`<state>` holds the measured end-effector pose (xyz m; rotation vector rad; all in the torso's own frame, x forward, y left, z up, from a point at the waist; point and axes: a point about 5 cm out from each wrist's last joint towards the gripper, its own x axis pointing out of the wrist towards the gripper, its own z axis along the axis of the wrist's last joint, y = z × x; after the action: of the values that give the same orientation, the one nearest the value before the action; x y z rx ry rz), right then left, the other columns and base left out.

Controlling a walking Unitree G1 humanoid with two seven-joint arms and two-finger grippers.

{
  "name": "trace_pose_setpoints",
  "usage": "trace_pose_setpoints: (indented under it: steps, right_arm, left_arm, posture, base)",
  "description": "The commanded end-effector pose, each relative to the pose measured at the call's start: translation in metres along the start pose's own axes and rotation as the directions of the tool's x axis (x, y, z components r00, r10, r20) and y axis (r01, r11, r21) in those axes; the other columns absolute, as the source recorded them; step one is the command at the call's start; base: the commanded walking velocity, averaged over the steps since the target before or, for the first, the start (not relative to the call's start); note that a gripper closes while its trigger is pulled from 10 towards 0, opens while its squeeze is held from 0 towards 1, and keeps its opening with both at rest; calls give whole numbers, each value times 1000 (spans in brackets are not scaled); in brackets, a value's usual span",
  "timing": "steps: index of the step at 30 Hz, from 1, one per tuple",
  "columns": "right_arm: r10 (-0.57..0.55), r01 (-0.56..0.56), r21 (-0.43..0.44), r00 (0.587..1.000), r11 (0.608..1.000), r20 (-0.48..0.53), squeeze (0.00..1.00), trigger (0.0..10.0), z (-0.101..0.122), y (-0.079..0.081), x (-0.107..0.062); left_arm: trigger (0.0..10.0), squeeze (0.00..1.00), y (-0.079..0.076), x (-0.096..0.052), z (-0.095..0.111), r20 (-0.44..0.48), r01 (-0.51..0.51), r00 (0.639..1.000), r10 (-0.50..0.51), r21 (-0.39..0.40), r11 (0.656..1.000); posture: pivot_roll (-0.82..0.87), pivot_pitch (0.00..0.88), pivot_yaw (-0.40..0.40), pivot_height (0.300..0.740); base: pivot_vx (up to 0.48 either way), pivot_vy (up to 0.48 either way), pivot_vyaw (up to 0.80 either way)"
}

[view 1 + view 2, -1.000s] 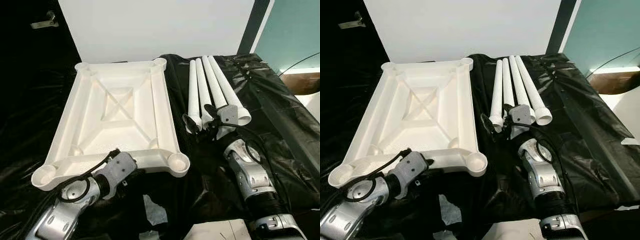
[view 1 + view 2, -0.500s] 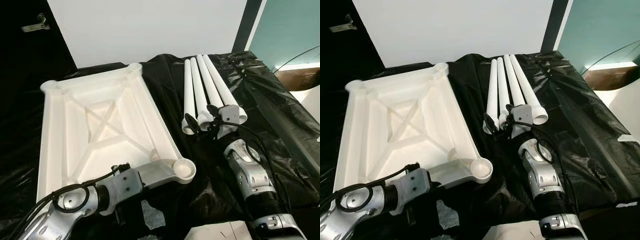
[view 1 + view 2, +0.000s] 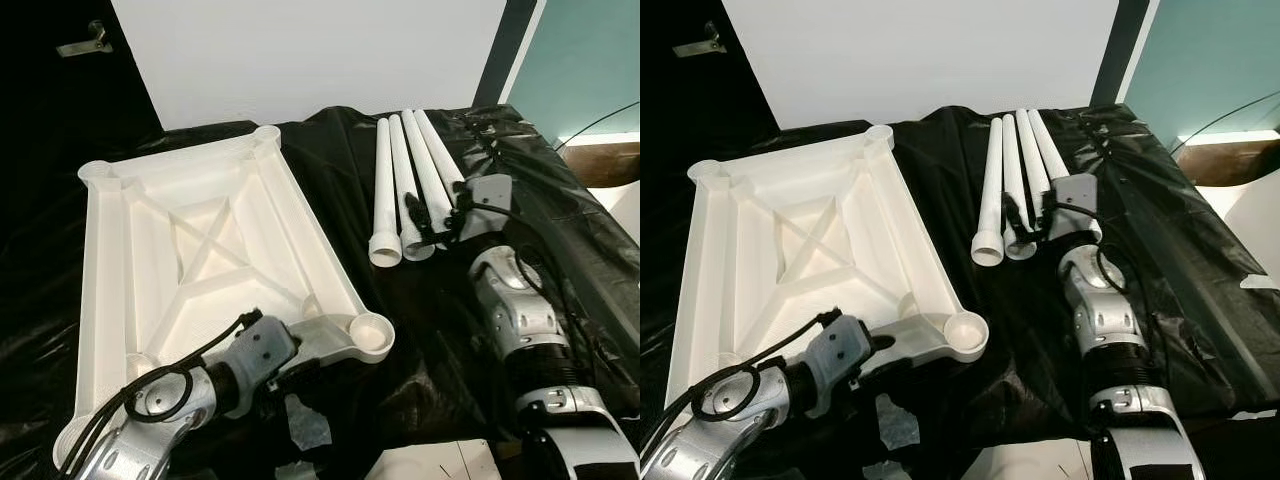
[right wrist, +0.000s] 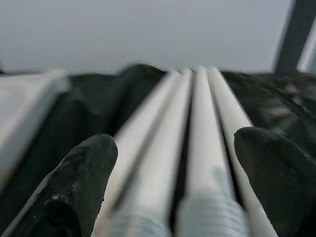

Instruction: Building children table

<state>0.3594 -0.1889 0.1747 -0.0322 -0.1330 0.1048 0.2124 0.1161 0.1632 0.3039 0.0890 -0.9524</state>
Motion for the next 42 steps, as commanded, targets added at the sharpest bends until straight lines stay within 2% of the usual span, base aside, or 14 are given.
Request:
trace_pose_setpoints:
  steps: [1,4,7,8,11,15,21,33,34,36,37,42]
  right_arm:
    - [-97,97,1,994,995,-51,0,10000,0,-18,5]
    - [-148,152,35,984,988,-96,0,10000,0,-32,8]
    - [-158,164,46,981,985,-110,0,10000,-1,-36,9]
    - [-168,180,69,973,981,-160,0,10000,-5,-45,9]
    - [-169,187,74,966,980,-193,0,10000,-9,-50,8]
    - [-143,178,89,942,980,-303,0,10000,-25,-58,4]
    - [-126,164,72,920,984,-371,0,10000,-37,-61,2]
    - [-75,118,84,914,989,-398,0,10000,-37,-64,6]
    - [-63,104,87,919,991,-389,0,7725,-36,-63,8]
    - [-49,90,92,923,992,-382,0,7725,-35,-61,9]
    - [-28,70,97,925,993,-378,0,10000,-35,-59,10]
    - [20,15,86,922,996,-386,0,10000,-36,-53,11]
  left_arm:
    - [10000,0,13,0,27,165,-204,963,211,-60,977]
    - [10000,0,18,2,45,268,-224,930,250,-126,966]
    - [10000,0,20,3,49,284,-232,923,259,-126,964]
    - [10000,0,24,5,61,325,-243,907,268,-116,963]
    - [10000,0,24,6,67,345,-235,902,259,-110,966]
    - [10000,0,22,10,83,407,-204,884,229,-106,973]
    - [10000,0,23,10,86,408,-220,878,250,-120,968]
    - [10000,0,24,10,87,401,-233,876,268,-135,963]
    - [10000,0,25,10,87,401,-232,876,268,-135,963]
    - [10000,0,25,10,87,397,-231,879,265,-132,964]
    - [10000,0,26,10,87,398,-231,878,266,-133,964]
    - [10000,0,26,11,88,399,-232,878,266,-132,964]
  posture:
    - [134,72,-30,740]
    - [134,72,-30,740]
    - [134,72,-30,740]
    - [124,77,-31,740]
    - [124,77,-31,740]
    - [116,84,-38,740]
    - [118,84,-43,740]
    - [122,83,-34,740]
    - [121,81,-31,740]
    - [123,81,-30,740]
    - [122,78,-24,740]
    - [122,75,-17,740]
  base:
    - [0,0,0]
    - [0,0,0]
    - [0,0,0]
    - [0,0,0]
    - [0,0,0]
    - [0,0,0]
    - [0,0,0]
    - [0,0,0]
    - [0,0,0]
    - [0,0,0]
    - [0,0,0]
    - [0,0,0]
